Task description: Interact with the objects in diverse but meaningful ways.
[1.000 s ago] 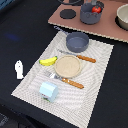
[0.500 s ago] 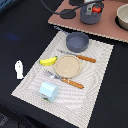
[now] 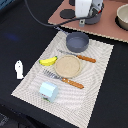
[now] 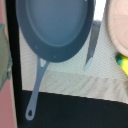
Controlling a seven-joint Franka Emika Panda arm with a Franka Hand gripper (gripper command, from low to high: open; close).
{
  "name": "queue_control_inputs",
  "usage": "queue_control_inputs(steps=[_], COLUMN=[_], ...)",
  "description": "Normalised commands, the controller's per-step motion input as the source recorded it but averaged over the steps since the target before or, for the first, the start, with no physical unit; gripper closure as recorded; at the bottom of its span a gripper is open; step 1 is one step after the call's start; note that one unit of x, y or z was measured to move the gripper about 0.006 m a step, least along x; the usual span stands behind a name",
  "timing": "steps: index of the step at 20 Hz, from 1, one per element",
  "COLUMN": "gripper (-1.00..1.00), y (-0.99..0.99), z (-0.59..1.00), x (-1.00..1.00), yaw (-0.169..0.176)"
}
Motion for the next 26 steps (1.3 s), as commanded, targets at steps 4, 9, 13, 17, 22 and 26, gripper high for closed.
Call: queue_control_inputs(steps=[4, 9, 13, 17, 22, 26], gripper=[-1.0, -1.0, -1.0, -1.0, -1.0, -1.0], y=[-0.69, -0.69, -0.64, -0.47, -0.08, -0.11], z=[-0.17, -0.26, -0.31, -0.34, -0.32, -0.37], x=[-0.52, -0.63, -0.63, -0.66, -0.7, -0.74], yaw=[0.001, 0.0, 0.0, 0.006, 0.073, 0.09])
